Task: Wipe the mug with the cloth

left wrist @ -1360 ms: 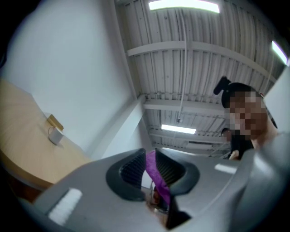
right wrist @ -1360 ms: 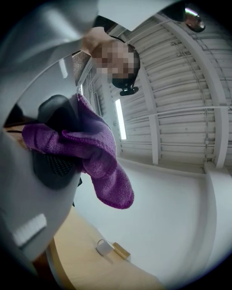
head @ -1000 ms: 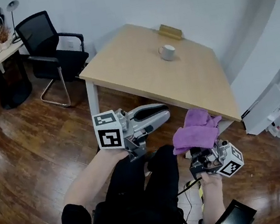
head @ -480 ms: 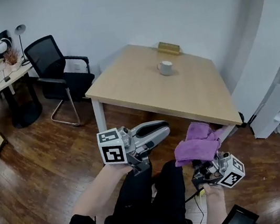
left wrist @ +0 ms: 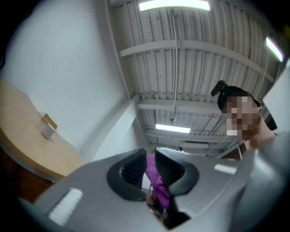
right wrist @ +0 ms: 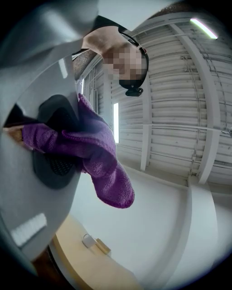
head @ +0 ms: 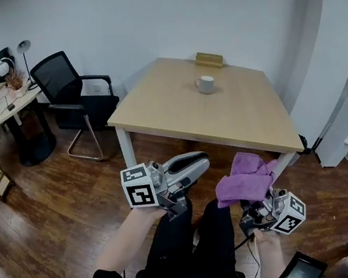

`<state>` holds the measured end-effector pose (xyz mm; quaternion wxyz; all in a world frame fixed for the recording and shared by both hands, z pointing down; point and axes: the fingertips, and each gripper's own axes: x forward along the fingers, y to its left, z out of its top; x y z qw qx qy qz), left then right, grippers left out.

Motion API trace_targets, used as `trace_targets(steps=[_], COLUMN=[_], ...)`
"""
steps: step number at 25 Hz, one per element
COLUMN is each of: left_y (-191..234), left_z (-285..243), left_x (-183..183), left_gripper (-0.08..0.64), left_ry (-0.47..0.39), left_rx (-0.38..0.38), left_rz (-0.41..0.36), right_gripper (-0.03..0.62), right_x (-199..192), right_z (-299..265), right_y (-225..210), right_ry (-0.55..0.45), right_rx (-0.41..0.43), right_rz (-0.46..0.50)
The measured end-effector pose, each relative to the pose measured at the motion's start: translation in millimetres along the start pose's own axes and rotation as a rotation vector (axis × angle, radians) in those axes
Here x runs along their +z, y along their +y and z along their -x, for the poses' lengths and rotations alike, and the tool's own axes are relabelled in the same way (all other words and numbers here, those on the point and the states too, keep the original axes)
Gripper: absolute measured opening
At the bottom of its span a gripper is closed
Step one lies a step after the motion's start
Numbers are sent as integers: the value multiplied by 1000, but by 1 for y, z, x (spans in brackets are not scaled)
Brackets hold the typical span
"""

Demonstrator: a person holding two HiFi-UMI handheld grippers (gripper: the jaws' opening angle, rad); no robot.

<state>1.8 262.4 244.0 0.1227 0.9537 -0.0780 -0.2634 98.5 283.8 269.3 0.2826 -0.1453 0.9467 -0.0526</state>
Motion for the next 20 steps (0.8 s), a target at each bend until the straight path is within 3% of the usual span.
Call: trace_targets(steps=[20], left_y=[-1], left_z=[1], left_x=[-9], left_gripper=[57], left_ry=[21], left_rx=[-6], left_rz=[-3], right_gripper=[84], right_x=[-3], right_z=[7], right_y=[-2], right_ry=[-4], right_rx=[-10], right_rz=[-11])
